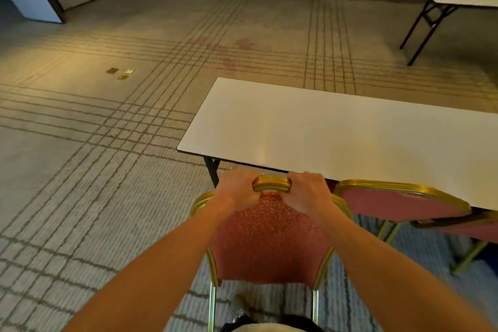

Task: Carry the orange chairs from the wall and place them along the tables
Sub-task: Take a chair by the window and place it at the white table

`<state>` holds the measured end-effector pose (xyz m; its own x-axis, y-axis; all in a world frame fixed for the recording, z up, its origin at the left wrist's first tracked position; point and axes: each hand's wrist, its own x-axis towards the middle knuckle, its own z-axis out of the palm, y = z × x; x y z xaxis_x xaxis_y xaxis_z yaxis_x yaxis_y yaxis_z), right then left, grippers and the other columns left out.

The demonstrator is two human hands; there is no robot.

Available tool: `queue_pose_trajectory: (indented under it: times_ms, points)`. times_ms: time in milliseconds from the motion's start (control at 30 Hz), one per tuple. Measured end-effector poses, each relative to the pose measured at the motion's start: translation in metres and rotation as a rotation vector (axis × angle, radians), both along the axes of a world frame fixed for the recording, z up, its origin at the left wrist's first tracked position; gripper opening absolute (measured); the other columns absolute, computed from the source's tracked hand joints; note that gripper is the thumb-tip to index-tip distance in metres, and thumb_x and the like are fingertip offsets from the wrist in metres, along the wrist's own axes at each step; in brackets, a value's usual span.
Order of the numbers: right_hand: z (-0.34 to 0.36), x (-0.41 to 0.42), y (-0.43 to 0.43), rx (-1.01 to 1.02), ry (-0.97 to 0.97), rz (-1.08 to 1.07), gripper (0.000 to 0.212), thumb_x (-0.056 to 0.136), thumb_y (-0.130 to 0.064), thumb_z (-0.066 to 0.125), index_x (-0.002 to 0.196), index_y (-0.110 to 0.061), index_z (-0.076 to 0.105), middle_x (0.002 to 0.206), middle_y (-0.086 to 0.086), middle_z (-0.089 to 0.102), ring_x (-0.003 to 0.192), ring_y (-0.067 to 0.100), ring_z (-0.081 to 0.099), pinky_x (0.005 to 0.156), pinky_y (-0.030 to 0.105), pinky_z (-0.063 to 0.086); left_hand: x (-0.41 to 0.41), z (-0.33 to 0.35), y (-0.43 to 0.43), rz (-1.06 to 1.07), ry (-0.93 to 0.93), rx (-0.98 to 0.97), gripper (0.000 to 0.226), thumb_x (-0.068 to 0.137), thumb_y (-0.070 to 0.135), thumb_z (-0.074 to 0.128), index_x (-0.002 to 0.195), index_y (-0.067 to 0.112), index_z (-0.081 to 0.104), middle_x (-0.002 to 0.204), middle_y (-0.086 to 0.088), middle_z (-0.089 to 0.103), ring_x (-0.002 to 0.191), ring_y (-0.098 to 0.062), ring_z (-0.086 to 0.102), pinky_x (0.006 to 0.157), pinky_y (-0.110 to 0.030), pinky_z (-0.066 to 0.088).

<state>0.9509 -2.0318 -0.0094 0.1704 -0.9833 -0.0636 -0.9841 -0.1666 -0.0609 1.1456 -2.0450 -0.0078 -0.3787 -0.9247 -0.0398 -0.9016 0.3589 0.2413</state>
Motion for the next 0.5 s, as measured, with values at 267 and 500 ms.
queue_pose_trajectory:
  times_ms: [267, 500]
  points:
    - [-0.003, 0.007, -0.051, 0.031, 0.032, -0.077, 0.045, 0.097, -0.058, 0.043, 0.112, -0.019, 0.061, 0.104, 0.006, 0.071, 0.098, 0.030, 0.066, 0.083, 0.038, 0.047, 0.008, -0.003, -0.072, -0.091, -0.027, 0.032, 0.015, 0.087, 0.040, 0.060, 0.081, 0.032, 0.049, 0.089, -0.005, 0.071, 0.081, -0.031, 0.065, 0.066, -0.033, 0.038]
    - [-0.014, 0.010, -0.106, 0.054, 0.058, -0.089, 0.046, 0.097, -0.058, 0.042, 0.113, -0.019, 0.060, 0.103, 0.005, 0.070, 0.095, 0.028, 0.066, 0.079, 0.037, 0.045, 0.008, -0.010, -0.130, -0.096, -0.058, 0.058, 0.015, 0.089, 0.039, 0.060, 0.080, 0.029, 0.052, 0.086, -0.004, 0.070, 0.080, -0.029, 0.064, 0.069, -0.032, 0.040]
